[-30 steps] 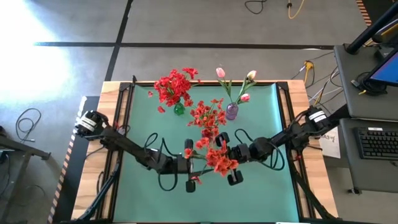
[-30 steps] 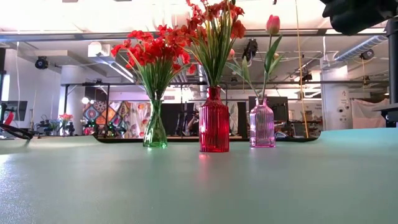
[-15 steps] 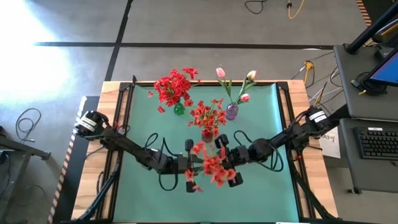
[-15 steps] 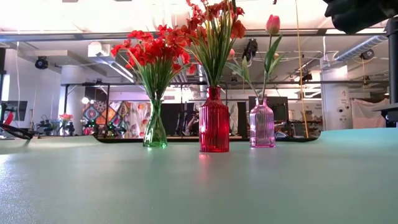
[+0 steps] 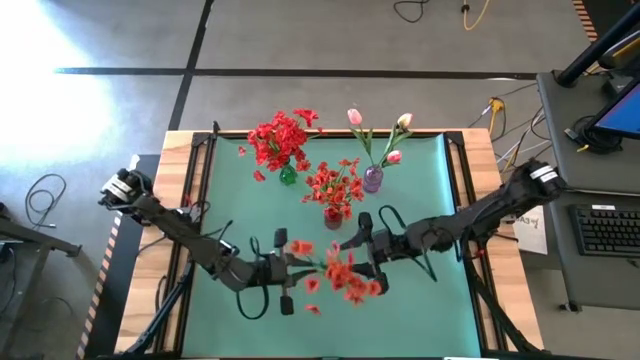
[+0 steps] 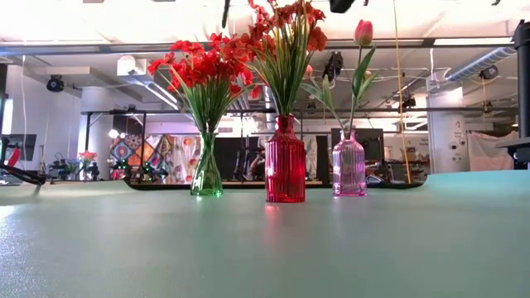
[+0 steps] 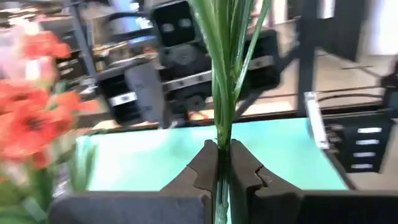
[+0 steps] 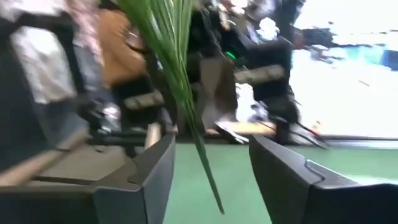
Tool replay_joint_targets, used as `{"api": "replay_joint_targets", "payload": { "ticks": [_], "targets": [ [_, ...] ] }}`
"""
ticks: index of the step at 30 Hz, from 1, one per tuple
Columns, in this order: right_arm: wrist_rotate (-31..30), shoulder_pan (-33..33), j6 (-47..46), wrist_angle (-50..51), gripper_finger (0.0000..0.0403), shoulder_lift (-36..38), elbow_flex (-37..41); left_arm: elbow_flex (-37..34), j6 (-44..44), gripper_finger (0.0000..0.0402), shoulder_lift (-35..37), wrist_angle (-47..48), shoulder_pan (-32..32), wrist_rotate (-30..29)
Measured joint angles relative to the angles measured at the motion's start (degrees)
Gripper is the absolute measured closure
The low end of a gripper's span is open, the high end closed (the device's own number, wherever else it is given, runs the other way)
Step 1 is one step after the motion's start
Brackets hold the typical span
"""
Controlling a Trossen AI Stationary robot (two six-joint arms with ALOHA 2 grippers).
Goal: Sort flowers into vase by color
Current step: Put the orange flowers into the red vase
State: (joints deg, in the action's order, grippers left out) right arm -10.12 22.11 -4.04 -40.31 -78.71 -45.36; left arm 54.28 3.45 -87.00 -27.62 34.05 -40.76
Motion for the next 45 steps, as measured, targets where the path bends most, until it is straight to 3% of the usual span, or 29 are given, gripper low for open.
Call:
{"api": "replay_joint_targets", "payload": {
  "ticks": [3,12,17,22,31,37,42,45],
  "targets": [
    [-4.6,1.3,1.5,1.8,0.0190,0.0,-0.5,0.0,-1.1,0.0401,0.6,2.3,0.0,-3.4],
    [-10.8,1.6,3.2,2.8,0.0156,-5.7,-7.2,0.0,-1.2,0.0401,-2.0,2.0,-1.7,-3.8],
    [-11.0,1.5,4.8,3.7,0.0162,-7.8,-10.4,0.0,-1.5,0.0401,-2.3,1.6,-1.6,-3.7],
    [-10.9,1.5,5.6,3.6,0.0210,-9.7,-12.7,0.0,-1.5,0.0402,-2.3,1.5,-1.7,-3.7],
    [-10.9,1.5,5.4,4.9,0.0379,-10.3,-13.1,0.0,-2.7,0.0401,-2.3,1.9,-1.5,-3.7],
    [-10.9,1.5,3.6,8.4,0.0384,-9.3,-13.5,0.0,-3.3,0.0388,-2.3,2.2,-1.3,-3.6],
    [-11.2,1.5,3.6,12.8,0.0385,-6.3,-13.5,0.0,-3.7,0.0339,-1.8,2.3,-1.1,-3.7],
    [-14.9,1.5,4.0,17.2,0.0385,-3.5,-13.5,0.0,-2.9,0.0308,-1.8,3.9,-0.7,-3.7]
  ]
}}
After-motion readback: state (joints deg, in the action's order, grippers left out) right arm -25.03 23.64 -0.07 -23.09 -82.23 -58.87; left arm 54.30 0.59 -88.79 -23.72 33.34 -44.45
